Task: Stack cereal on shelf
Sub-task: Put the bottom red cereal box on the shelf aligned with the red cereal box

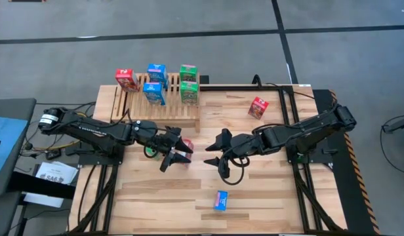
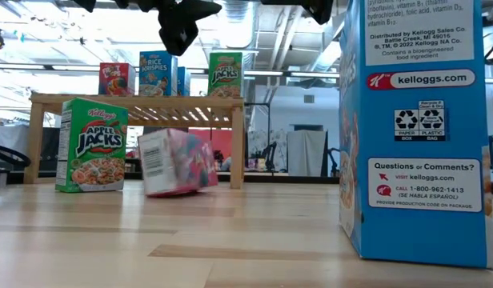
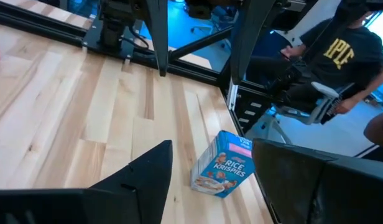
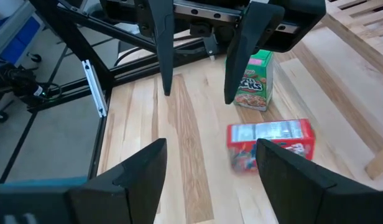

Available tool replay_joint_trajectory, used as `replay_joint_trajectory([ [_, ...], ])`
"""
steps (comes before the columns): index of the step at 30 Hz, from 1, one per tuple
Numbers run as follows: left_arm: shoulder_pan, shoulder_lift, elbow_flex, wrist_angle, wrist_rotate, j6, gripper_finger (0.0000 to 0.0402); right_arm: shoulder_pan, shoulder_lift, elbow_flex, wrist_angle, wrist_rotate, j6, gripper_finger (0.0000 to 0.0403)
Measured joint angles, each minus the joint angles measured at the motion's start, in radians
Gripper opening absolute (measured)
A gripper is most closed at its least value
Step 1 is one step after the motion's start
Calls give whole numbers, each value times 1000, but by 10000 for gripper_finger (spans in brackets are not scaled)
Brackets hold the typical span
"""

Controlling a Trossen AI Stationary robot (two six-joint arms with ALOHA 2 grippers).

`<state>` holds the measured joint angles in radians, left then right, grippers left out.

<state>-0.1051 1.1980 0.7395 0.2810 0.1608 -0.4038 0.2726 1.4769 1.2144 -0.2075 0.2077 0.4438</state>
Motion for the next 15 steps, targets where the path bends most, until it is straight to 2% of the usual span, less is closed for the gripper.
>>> replay_joint_trajectory([
  [12,-18,0,0,-31,-13,1,208,1,0,0,-2,0,0,272],
  [15,-46,0,0,-94,-67,1,208,2,0,0,-8,0,0,272],
])
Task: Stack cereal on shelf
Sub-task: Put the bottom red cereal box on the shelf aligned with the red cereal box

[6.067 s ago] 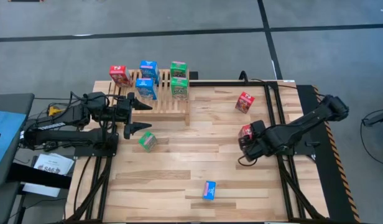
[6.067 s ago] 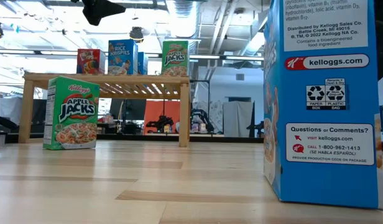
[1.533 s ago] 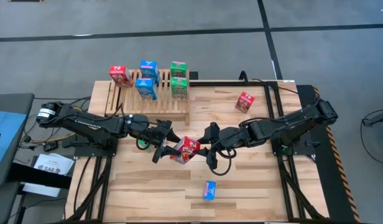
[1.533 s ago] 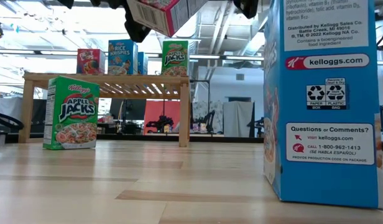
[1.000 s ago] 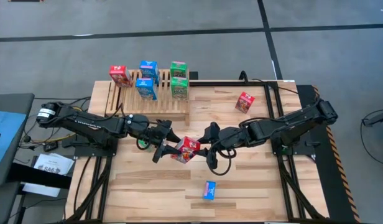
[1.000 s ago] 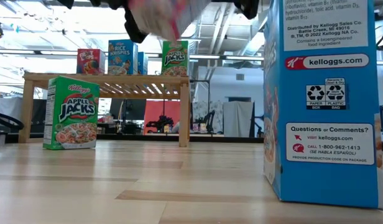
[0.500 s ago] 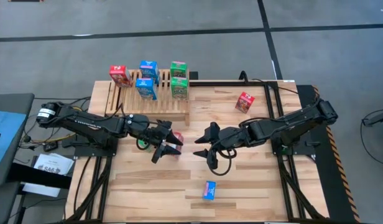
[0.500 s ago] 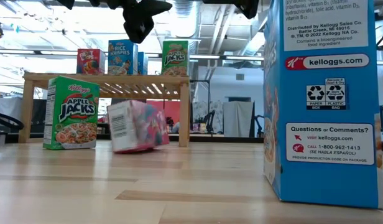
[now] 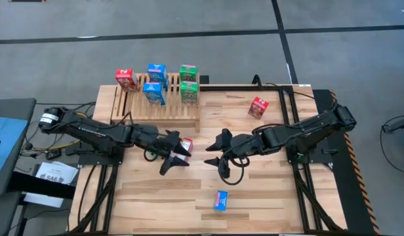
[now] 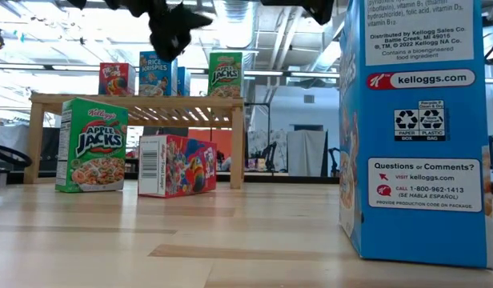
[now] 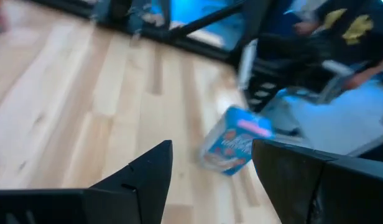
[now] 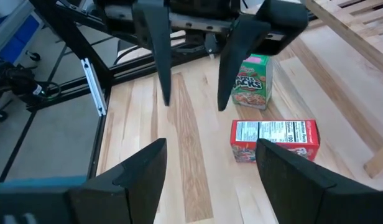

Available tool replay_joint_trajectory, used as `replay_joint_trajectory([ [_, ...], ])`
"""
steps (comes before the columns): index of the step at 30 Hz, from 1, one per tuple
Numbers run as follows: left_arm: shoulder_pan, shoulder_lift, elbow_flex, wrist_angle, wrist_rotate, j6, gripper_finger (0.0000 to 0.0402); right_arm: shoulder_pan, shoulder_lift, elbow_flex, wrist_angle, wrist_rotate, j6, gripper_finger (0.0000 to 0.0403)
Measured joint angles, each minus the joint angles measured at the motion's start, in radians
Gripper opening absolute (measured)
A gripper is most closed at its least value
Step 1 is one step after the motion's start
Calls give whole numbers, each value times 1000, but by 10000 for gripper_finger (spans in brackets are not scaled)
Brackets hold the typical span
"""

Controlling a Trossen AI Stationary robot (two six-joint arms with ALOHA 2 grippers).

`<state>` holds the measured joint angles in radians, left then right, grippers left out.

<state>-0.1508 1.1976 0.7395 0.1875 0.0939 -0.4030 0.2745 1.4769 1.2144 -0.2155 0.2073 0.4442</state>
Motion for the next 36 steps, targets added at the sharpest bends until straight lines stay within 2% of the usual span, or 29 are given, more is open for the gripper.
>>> replay_joint_trajectory([
  [4,-49,0,0,-75,-191,-16,208,0,0,0,-24,0,6,272],
  [7,-70,0,0,-93,-268,-30,208,0,0,0,-38,0,25,272],
  [20,-79,0,0,-92,-279,-56,212,0,0,0,-46,0,26,272],
  [23,-71,0,0,-93,-267,-51,231,0,0,0,-46,0,26,272],
  [28,-37,0,0,-100,-271,-86,286,0,0,0,-46,0,26,272],
  [32,-28,0,0,-143,-375,-175,324,0,0,0,-52,0,22,272],
  [36,-38,0,0,-207,-510,-268,340,0,0,0,-74,0,19,272],
])
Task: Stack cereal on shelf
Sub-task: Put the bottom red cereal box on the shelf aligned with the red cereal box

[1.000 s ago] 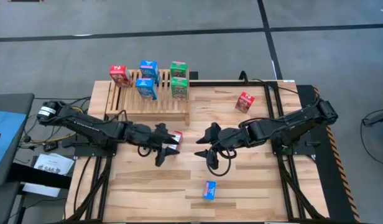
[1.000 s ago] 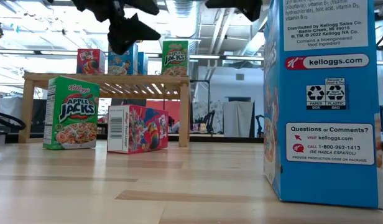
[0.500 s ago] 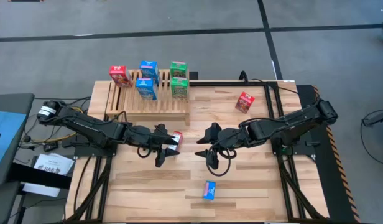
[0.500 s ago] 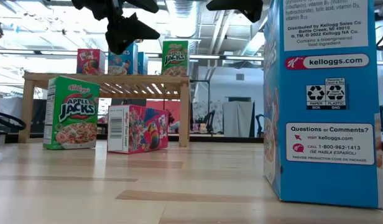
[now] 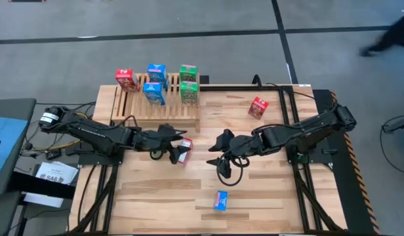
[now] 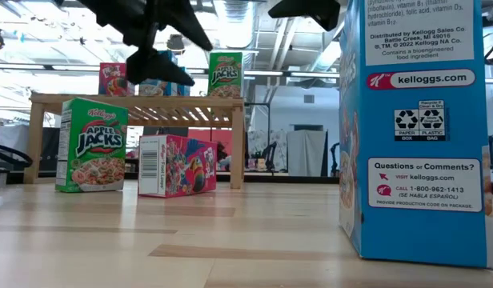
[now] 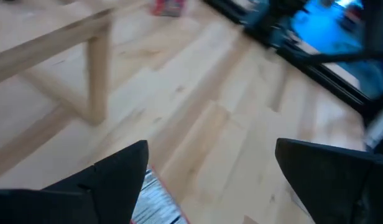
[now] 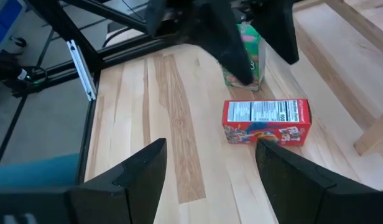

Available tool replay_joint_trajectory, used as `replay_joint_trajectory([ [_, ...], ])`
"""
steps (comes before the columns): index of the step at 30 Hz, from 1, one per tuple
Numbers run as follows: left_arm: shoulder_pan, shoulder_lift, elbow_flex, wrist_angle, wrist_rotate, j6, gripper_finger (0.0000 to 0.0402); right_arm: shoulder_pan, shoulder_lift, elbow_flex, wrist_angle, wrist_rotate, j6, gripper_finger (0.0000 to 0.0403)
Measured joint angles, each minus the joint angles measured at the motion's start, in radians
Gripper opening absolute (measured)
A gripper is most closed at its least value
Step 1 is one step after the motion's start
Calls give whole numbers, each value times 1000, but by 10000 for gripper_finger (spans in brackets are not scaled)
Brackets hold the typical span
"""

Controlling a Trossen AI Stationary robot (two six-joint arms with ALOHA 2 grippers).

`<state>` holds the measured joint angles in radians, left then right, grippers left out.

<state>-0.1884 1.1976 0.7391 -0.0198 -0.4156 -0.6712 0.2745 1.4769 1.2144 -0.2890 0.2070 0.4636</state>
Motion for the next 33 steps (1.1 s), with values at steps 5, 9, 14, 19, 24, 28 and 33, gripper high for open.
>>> replay_joint_trajectory([
  [5,-19,0,0,-28,-64,-75,342,0,0,0,-15,0,-1,272],
  [9,-38,0,0,-26,-59,-45,343,0,0,0,-20,0,-1,272],
  [14,-39,0,0,-24,-72,-71,342,0,0,0,-19,1,-1,272],
  [19,5,18,0,-24,-56,-114,341,0,0,0,-19,1,-1,272],
  [24,63,71,24,-44,54,-136,340,0,0,0,-18,1,-1,272],
  [28,97,128,105,-114,107,-110,340,0,0,0,-19,1,-1,272],
  [33,110,209,226,-272,116,-85,340,0,0,0,-28,1,-1,272],
])
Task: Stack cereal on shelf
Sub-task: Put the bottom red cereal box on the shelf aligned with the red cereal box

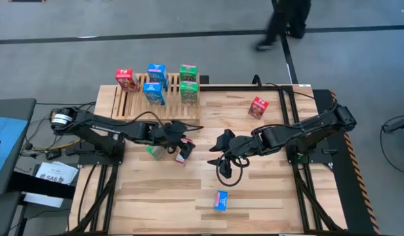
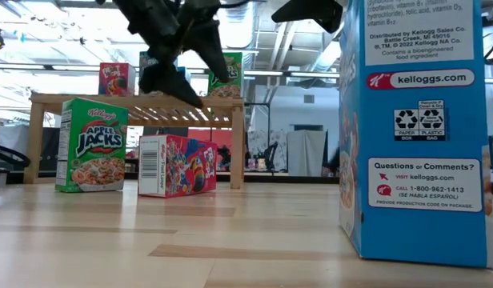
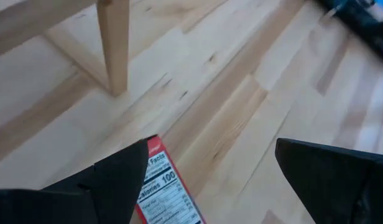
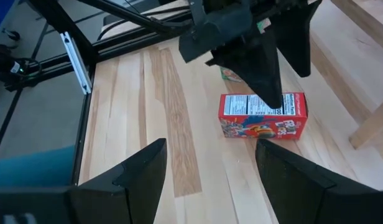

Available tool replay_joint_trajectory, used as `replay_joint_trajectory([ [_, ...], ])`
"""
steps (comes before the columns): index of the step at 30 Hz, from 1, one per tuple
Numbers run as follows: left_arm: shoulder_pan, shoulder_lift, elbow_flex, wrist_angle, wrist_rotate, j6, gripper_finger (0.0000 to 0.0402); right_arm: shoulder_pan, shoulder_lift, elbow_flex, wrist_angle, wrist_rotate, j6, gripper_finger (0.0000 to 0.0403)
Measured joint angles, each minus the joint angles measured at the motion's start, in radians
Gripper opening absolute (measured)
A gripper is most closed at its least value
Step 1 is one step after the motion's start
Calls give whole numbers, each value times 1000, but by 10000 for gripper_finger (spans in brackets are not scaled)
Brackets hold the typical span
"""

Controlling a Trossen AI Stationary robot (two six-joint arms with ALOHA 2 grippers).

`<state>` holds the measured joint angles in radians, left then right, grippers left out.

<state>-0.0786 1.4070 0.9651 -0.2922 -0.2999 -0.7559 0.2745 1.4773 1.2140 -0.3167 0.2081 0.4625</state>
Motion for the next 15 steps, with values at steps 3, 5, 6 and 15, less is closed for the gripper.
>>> replay_joint_trajectory([
  [3,0,45,43,-75,-1,-4,340,0,0,0,-5,0,0,272],
  [5,0,67,51,-85,0,-18,340,0,0,0,-9,0,0,272],
  [6,0,75,52,-88,-1,-26,340,0,0,0,-9,0,0,272],
  [15,0,134,54,-125,-24,-101,340,16,0,0,-19,0,0,272],
])
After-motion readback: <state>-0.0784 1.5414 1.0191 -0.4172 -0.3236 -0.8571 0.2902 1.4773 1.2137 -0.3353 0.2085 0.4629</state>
